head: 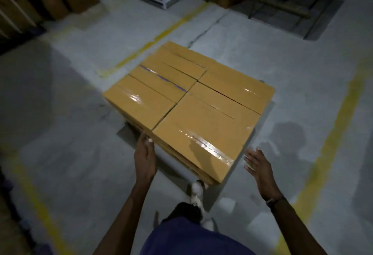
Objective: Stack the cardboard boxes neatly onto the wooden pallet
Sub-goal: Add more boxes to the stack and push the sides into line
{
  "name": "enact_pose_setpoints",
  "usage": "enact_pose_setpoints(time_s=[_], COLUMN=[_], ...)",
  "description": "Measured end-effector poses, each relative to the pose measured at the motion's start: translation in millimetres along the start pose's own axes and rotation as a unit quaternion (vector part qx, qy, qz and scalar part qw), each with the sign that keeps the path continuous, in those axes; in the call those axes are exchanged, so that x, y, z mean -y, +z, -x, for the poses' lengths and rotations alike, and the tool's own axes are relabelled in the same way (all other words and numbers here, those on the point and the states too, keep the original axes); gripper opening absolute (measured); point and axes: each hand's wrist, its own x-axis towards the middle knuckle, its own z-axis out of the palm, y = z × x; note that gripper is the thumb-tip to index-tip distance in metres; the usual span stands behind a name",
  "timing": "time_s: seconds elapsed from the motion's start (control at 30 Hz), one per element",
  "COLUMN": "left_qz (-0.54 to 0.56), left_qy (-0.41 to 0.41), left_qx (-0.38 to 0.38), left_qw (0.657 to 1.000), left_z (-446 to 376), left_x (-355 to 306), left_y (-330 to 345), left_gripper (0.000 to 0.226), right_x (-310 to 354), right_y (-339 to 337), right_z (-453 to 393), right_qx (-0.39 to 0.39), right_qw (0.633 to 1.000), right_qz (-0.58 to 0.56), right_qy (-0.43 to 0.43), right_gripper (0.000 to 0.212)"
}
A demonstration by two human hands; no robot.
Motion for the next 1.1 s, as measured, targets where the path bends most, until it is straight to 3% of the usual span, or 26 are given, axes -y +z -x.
enact_pose_setpoints(time_s=[0.07, 0.1, 0.2, 0.23, 0.27, 0.37, 0.43, 0.53, 0.83, 1.1], left_qz=[0.022, 0.028, 0.034, 0.038, 0.040, 0.041, 0.037, 0.021, -0.020, -0.029], left_qy=[-0.033, -0.040, -0.037, -0.039, -0.040, -0.047, -0.049, -0.039, 0.046, 0.134], left_qx=[-0.037, -0.052, -0.083, -0.091, -0.097, -0.113, -0.116, -0.116, -0.018, 0.104], left_qw=[0.999, 0.997, 0.995, 0.994, 0.994, 0.992, 0.991, 0.992, 0.999, 0.985], left_z=[10, 12, 13, 11, 9, -2, -14, -40, -141, -259], left_x=[4, 7, 19, 23, 27, 40, 55, 81, 107, 93], left_y=[-24, -36, -71, -82, -93, -126, -151, -193, -283, -260], left_gripper=[0.050, 0.050, 0.051, 0.051, 0.051, 0.050, 0.050, 0.052, 0.052, 0.056], right_x=[4, 5, 8, 8, 9, 6, -4, -17, -69, -83], right_y=[12, 19, 39, 47, 58, 96, 121, 165, 267, 305], right_z=[5, 6, 10, 11, 16, 25, 24, 26, 41, 36], right_qx=[0.016, 0.020, 0.028, 0.029, 0.033, 0.041, 0.030, 0.023, -0.049, -0.158], right_qw=[1.000, 1.000, 0.999, 0.999, 0.998, 0.996, 0.996, 0.996, 0.998, 0.986], right_qz=[0.006, 0.015, 0.034, 0.040, 0.048, 0.075, 0.086, 0.081, 0.029, -0.043], right_qy=[-0.005, -0.002, -0.020, -0.023, -0.019, -0.004, 0.002, 0.003, 0.004, 0.006], right_gripper=[0.114, 0.116, 0.153, 0.154, 0.144, 0.075, 0.062, 0.062, 0.064, 0.060])
